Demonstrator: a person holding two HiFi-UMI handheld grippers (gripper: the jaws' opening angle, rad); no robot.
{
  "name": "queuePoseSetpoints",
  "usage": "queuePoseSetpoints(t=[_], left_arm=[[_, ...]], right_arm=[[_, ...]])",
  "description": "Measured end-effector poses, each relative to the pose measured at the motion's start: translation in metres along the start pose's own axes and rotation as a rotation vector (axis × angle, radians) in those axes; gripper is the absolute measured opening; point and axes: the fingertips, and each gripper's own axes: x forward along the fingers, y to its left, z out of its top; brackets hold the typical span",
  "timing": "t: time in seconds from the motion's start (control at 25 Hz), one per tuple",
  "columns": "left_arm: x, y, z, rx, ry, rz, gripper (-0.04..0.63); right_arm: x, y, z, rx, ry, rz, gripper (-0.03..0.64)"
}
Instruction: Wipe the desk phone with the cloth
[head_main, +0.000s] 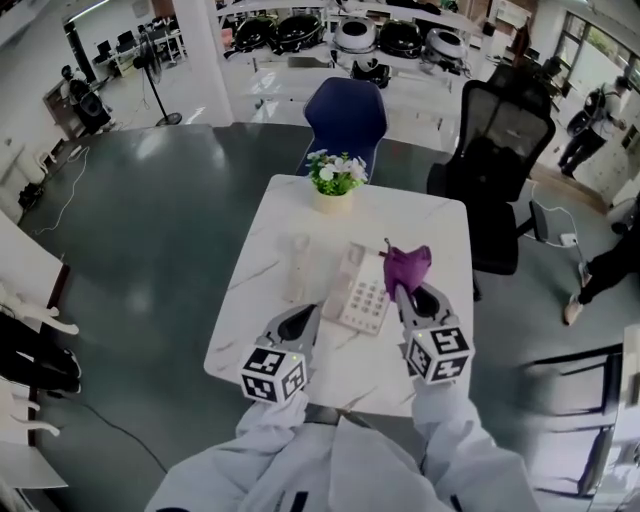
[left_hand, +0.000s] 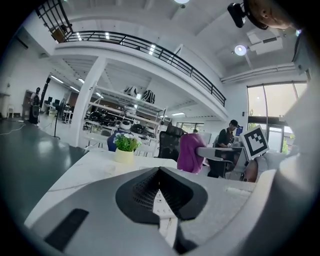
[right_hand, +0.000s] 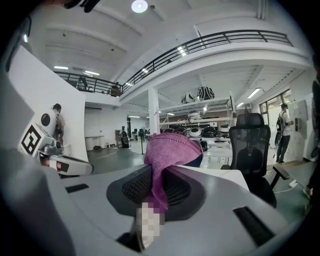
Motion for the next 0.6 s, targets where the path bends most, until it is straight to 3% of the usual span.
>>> queuePoseSetpoints(t=[0.36,0.6], left_arm=[[0.036,0.029,-0.010,-0.060,0.086,0.016,-0.002],[0.060,0.047,-0.016,-0.082,0.116,0.008,-0.002]], right_arm=[[0.063,-0.024,-0.009,-0.079,0.102,-0.011,0.040],[0.109,-0.034,-0.008,-0.199,0.145,-0.050,0.040]])
